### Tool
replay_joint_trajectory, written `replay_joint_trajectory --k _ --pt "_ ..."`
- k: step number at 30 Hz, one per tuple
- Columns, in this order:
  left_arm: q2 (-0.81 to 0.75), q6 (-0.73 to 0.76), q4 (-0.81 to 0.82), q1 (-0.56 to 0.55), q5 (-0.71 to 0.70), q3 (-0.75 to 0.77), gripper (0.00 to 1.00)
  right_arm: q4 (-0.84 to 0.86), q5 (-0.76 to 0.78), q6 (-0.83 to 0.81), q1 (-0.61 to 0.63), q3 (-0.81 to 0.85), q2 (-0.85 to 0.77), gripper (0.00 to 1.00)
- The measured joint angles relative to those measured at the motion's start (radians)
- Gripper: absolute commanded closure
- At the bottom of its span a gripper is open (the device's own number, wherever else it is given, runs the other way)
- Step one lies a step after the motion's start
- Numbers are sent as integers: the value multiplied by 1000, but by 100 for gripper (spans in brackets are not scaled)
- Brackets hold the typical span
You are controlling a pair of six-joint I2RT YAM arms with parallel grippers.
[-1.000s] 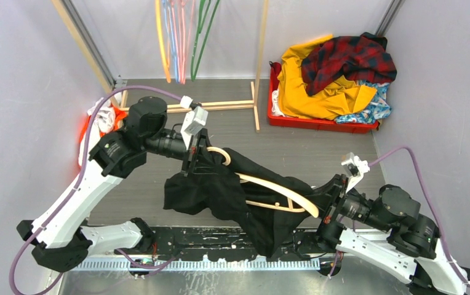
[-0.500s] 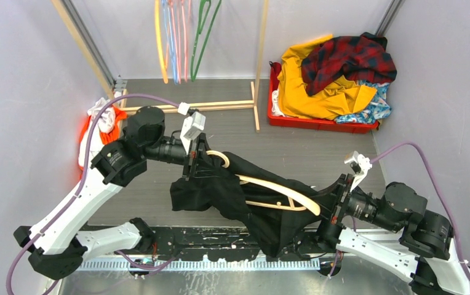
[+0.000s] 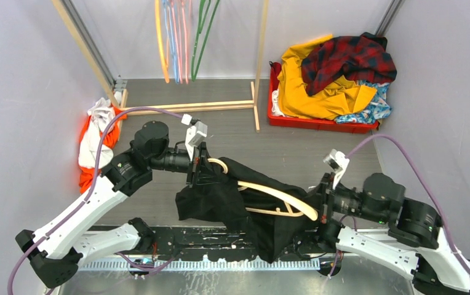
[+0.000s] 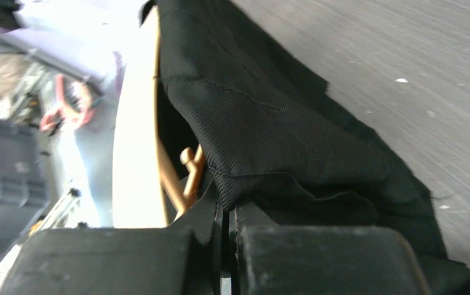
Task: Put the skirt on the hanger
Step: Hang the skirt on the hanger.
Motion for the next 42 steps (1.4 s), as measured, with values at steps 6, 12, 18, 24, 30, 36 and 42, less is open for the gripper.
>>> replay_joint_trajectory --k 6,12,18,24,30,36,42 --pt "-17 6 -4 29 -140 -40 100 -14 177 -42 2 -17 155 99" --pt "-12 38 -51 48 -348 -43 100 -14 383 -75 -12 -118 316 95" --pt "50 47 -77 51 -490 -46 100 60 394 -95 -184 -239 439 51" --pt "106 36 -89 33 -514 -56 100 157 346 -33 -343 -316 436 21" --pt "127 11 -58 27 -533 -73 100 191 297 11 -338 -282 321 34" --pt "132 3 -22 29 -532 -89 100 214 160 18 -328 -272 291 36" --pt "134 -1 -11 37 -499 -96 100 401 82 8 -315 -367 366 32"
